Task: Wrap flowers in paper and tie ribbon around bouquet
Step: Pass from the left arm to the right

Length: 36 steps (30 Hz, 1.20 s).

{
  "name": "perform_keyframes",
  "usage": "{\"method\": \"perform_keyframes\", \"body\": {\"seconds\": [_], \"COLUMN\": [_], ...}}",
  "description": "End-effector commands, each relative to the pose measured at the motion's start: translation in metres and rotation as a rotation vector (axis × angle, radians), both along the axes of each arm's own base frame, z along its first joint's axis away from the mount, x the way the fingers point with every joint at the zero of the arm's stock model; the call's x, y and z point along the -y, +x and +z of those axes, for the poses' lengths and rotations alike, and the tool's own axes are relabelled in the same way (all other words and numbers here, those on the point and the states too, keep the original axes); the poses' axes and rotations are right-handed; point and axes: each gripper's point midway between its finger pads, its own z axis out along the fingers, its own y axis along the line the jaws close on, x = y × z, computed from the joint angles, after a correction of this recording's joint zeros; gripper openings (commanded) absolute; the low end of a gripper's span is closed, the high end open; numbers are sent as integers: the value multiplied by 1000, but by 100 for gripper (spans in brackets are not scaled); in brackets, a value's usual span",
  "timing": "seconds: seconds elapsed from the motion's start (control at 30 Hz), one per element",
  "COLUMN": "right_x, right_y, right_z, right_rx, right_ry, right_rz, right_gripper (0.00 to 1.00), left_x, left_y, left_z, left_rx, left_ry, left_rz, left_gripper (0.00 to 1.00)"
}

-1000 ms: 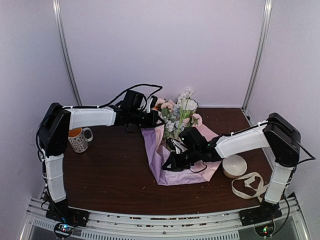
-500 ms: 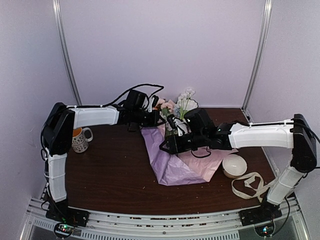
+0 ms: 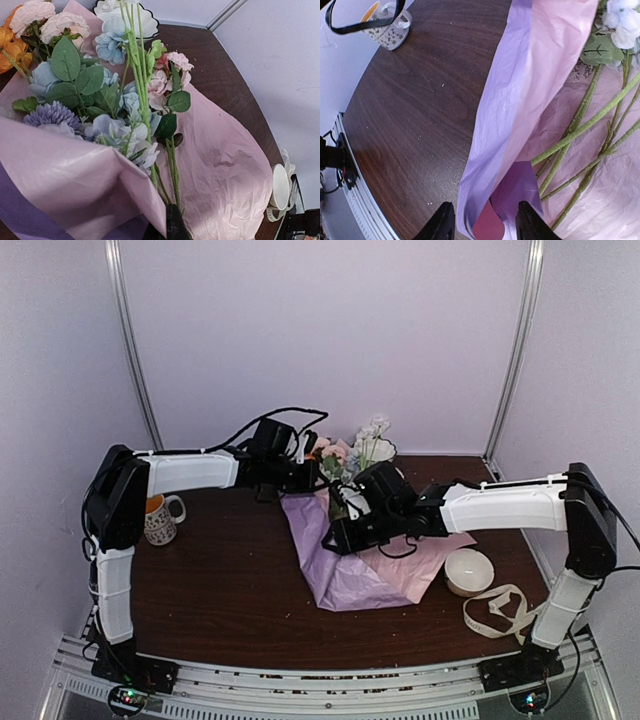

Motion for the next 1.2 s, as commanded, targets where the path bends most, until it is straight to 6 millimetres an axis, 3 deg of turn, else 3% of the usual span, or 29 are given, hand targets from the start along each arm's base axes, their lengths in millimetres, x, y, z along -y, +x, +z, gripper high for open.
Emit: {"method": "perform_keyframes", "body": {"seconds": [0.0,0.1,0.13,0.23,0.27,0.37,0.43,0.5,0.6,0.83,0.97,1.07,1.17], "right_x": [-16,-12,-7,7,11,21,26,28,35,43,44,47,51], "right_y": [-7,-7,-5,-3,-2,4,8,12,16,17,16,16,18], "right_z": [2,-3,-6,-14,-18,-30,-40,-47,-58,-68,-73,-73,-73], "right_rx": [-27,-39,-39,-53,-65,-96,-118,-139,-167,-206,-216,-214,-205], "right_ry": [52,43,29,22,27,46,58,86,98,144,128,121,119], "right_rz": [56,34,13,-39,-56,-96,-120,-138,-174,-210,-206,-225,-246], "right_gripper": [32,4,0,0,0,0,0,0,0,0,0,0,0], "left_x": [3,2,2,0,-2,-9,-15,-21,-34,-69,-68,-68,-54], "left_y": [8,9,9,10,12,17,18,16,10,-11,-17,-25,-47], "left_z": [10,9,9,15,19,39,54,68,75,55,74,77,53], "left_rx": [51,52,53,77,93,161,211,261,311,339,387,402,374], "left_ry": [2,6,9,30,45,88,119,144,198,331,318,318,339], "left_rz": [3,5,5,3,7,16,18,19,15,18,-18,-53,-163], "left_gripper": [0,0,0,0,6,40,54,62,64,69,75,68,59]}}
